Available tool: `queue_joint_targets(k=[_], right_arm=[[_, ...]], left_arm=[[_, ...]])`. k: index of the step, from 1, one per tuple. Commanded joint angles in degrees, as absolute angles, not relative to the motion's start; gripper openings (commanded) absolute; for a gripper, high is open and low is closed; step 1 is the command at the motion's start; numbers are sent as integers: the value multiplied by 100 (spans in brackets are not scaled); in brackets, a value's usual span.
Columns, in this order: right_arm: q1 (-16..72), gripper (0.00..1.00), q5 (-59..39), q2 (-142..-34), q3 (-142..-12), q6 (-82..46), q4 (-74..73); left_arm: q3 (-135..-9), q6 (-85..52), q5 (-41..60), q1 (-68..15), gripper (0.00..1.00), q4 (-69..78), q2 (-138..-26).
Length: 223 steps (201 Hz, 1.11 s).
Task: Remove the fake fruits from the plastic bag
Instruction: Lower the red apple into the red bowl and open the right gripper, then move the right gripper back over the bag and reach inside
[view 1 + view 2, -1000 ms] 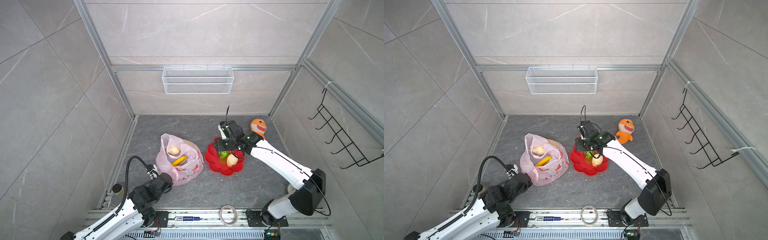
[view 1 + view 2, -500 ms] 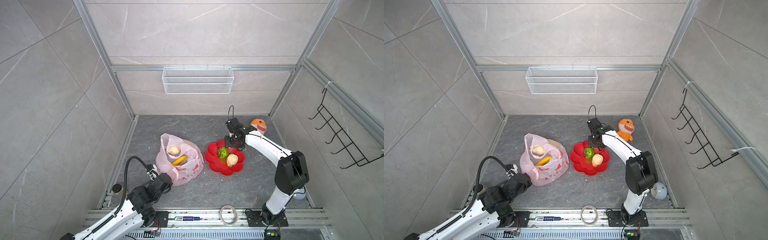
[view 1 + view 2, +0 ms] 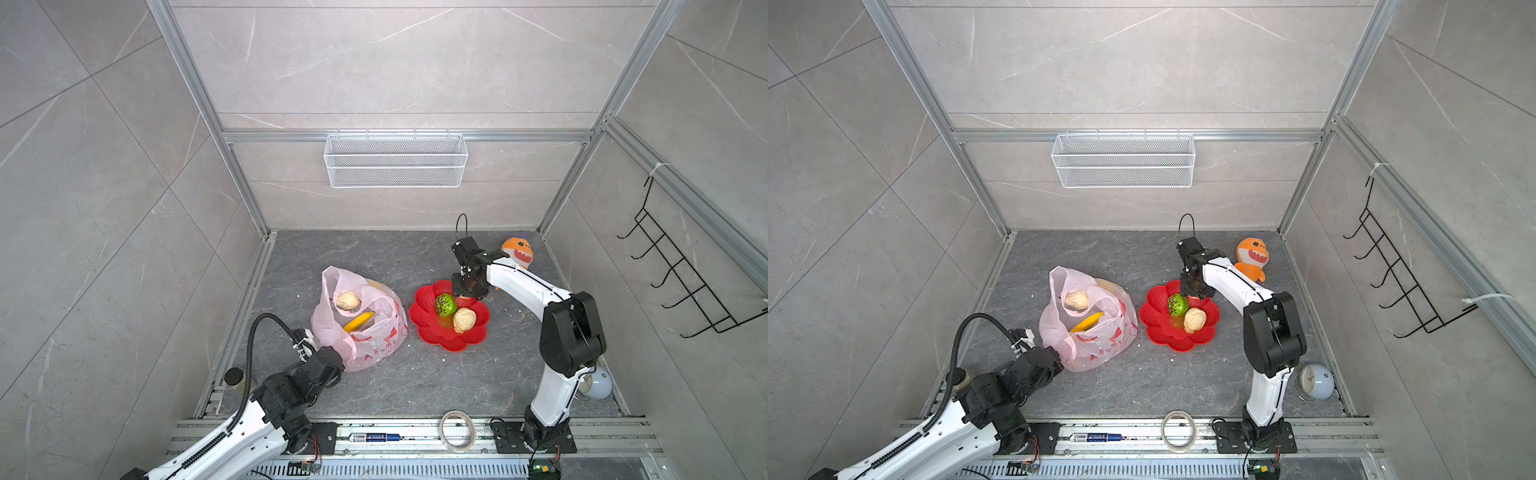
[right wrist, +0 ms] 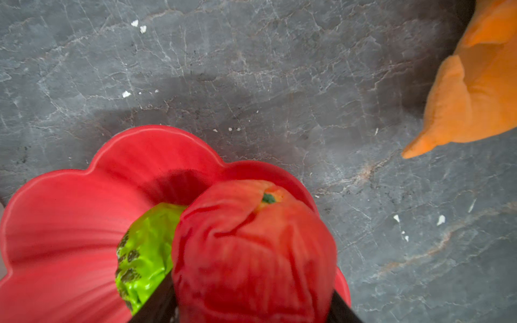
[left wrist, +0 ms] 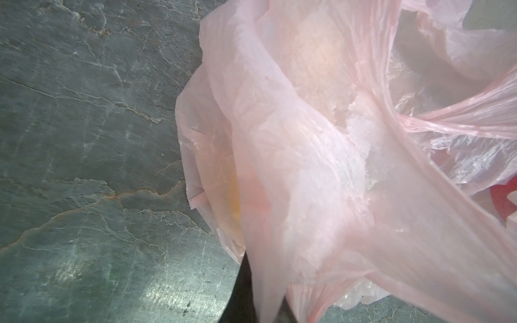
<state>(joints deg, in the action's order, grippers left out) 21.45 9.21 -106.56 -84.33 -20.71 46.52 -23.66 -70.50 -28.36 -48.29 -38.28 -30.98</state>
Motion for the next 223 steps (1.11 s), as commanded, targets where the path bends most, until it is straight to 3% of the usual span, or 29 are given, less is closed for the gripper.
queue_joint_targets(k=[1,94,223], right_arm=[[2128,48,936,-10771,-8360,-1977,4743],[2109,51,849,-10933,-8178,-2021,4631],[2101,73,819,-10889,-8248,-2038,4657]], left_arm=[[-2495,-7018,-2962,-4843,0,-3876,-3078],[-2509,-7023,-2936,-4850,0,-3868,-3143],[-2530,-7016,-2935,-4843,0,-3909,-3171]])
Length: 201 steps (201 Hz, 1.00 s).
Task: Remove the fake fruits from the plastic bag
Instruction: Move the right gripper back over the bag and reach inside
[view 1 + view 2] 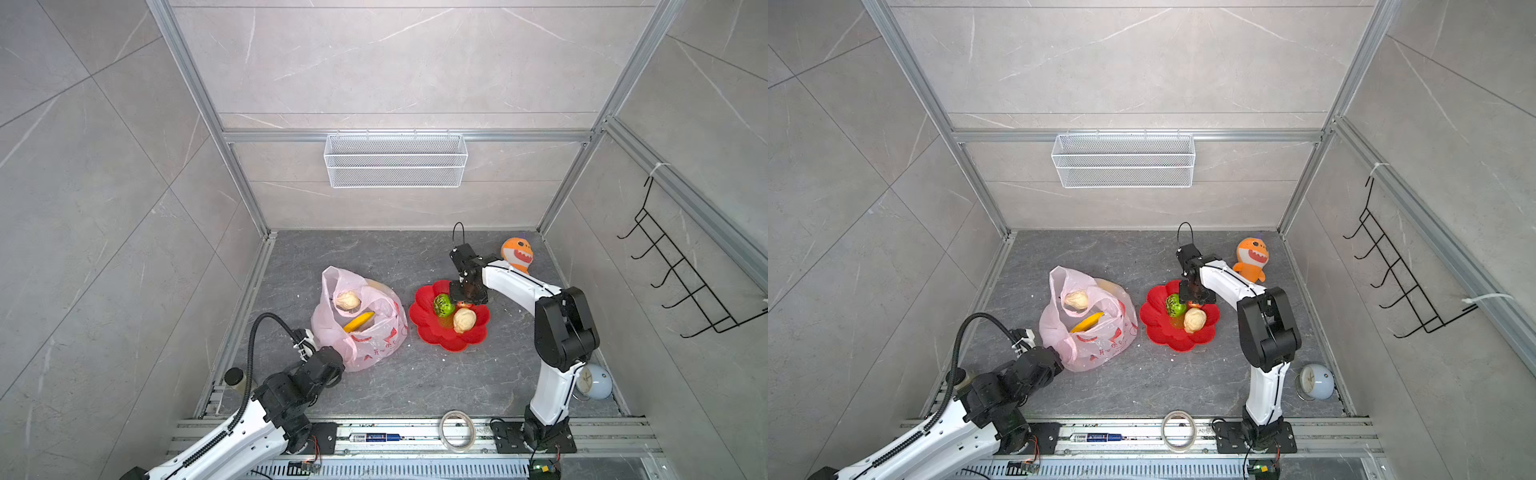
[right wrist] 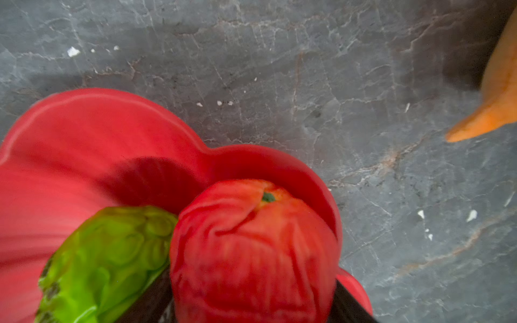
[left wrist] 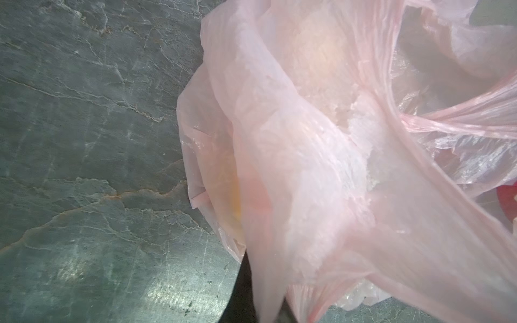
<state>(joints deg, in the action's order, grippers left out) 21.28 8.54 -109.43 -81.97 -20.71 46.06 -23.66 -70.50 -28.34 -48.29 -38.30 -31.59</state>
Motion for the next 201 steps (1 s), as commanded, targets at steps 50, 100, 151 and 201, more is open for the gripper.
queue_joint_targets(k=[50,100,151,201], right_arm=[[2101,78,826,-10575,-8378,-2030,4807],[2116,79,729,-10296,-8516,-1970,5074],[2756,76,430,-9370,-8794,-1909,5240],[4439,67,303,-9480,-9654,-2080,4925]], left_arm=[[-2505,-7028,-2936,-4846,0,-3885,-3155],[-2443,-7021,-2936,-4845,0,-3894,-3033],[-2469,-6983,-3017,-4843,0,-3963,-2953],[-2365,-7140,-2924,-4844,0,-4245,-2845]])
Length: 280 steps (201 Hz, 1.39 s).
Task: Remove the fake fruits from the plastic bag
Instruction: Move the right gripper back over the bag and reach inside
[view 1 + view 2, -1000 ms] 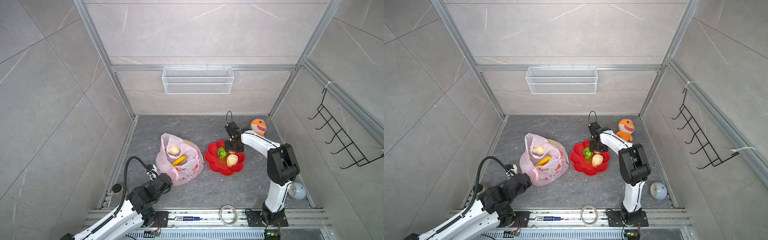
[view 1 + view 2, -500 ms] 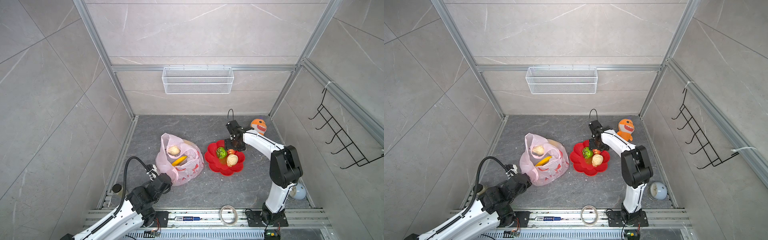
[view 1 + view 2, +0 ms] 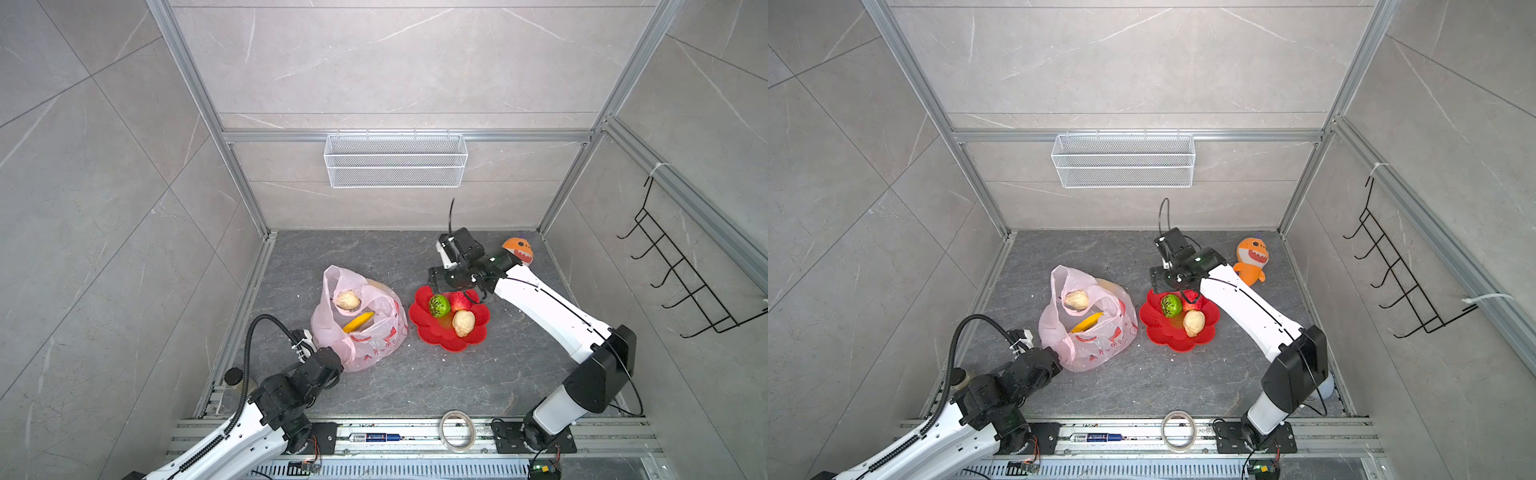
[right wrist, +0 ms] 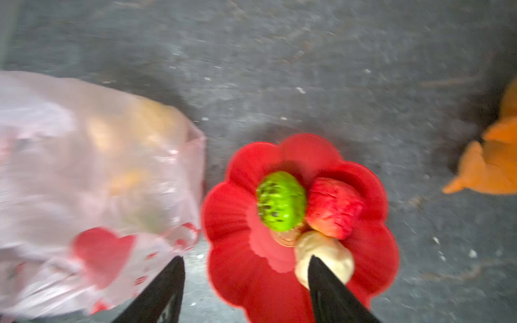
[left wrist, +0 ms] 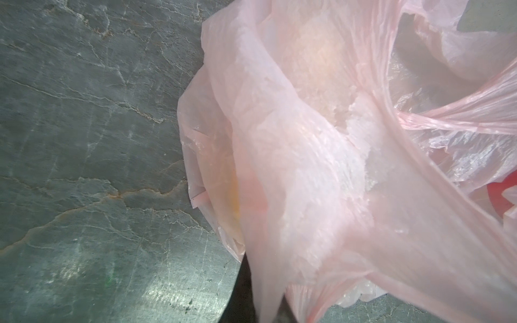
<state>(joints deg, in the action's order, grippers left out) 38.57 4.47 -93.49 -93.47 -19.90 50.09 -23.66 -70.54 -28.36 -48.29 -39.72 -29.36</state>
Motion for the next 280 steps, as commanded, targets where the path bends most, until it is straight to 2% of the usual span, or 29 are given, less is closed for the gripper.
queue_joint_targets(k=[1,34,94,144,196,248,280], right_arm=[[4470,67,296,-9486,-9661,-2086,4902],[5149,58,-15,-9931,-9820,-2250,3989],[5567,47,-579,-11482,-10974,-2318,4100],[5756,41,-962,-12199,-11658,-2231,4585],[5801,38,-1136,-12784,-11909,-2197,4742],[5792,37,-713,-13692,-12868,-2079,5234],[5757,39,-130,-14067,-13254,-2081,5305]], left_arm=[[-2365,-7138,-2916,-4843,0,-4254,-2842],[-2303,-7206,-2815,-4845,0,-4406,-2755],[-2120,-7255,-2733,-4843,0,-4177,-3024],[-2177,-7316,-2734,-4844,0,-4416,-2952],[-2155,-7427,-2831,-4843,0,-4579,-2773],[-2267,-7361,-2841,-4845,0,-4557,-2786],[-2302,-7338,-2877,-4846,0,-4700,-2745]])
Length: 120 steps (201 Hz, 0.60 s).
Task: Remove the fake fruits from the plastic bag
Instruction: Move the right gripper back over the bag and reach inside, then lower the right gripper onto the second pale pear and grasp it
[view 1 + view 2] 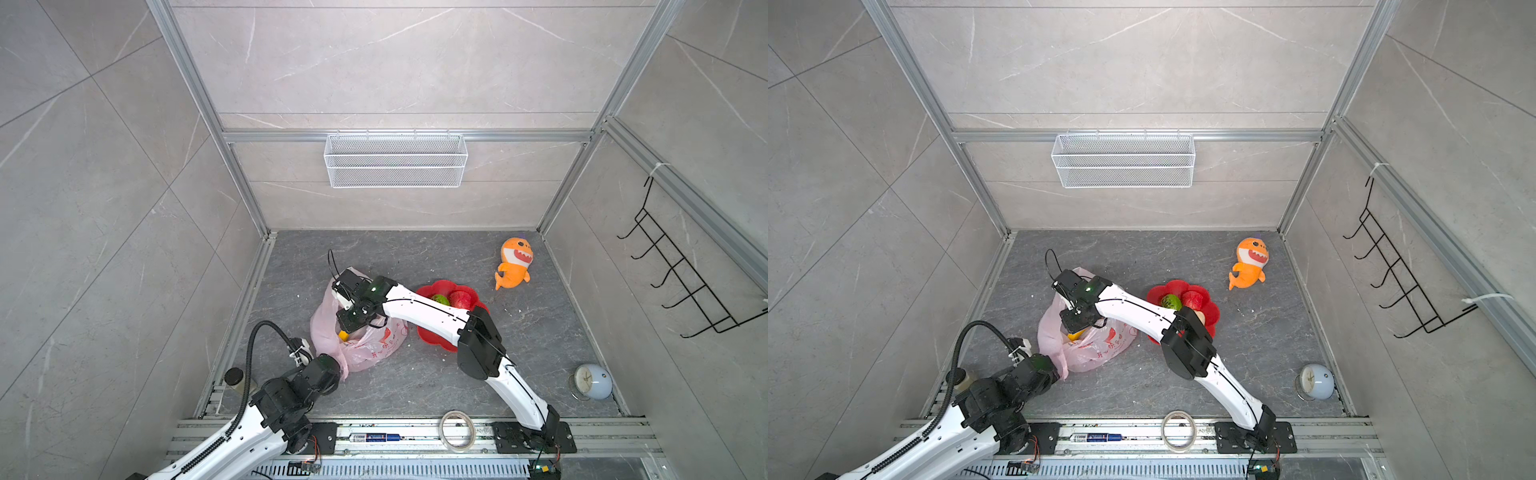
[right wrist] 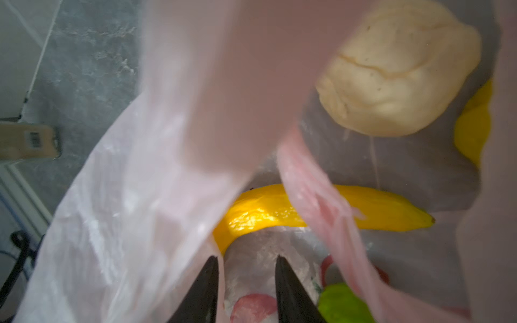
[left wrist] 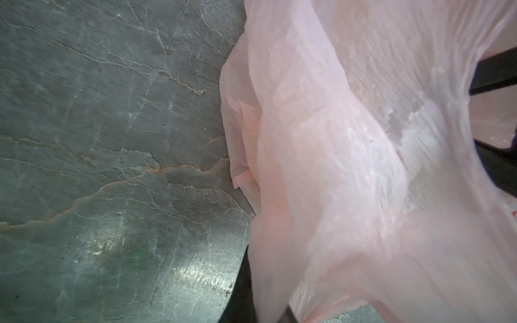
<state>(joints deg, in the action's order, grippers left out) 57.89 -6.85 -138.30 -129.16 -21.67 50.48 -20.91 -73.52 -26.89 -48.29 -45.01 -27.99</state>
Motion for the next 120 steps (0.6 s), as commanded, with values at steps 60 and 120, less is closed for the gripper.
queue_joint_targets(k=[60,120], right_arm=[[5663,54,505,-14288,-13181,-2051,4463],[5501,74,737,-14687,-13736,-1631,4391]], left_arm=[[-2281,-7417,-2954,-4844,0,-4947,-2507],[-2302,-7409,-2953,-4845,0,-4922,-2546]])
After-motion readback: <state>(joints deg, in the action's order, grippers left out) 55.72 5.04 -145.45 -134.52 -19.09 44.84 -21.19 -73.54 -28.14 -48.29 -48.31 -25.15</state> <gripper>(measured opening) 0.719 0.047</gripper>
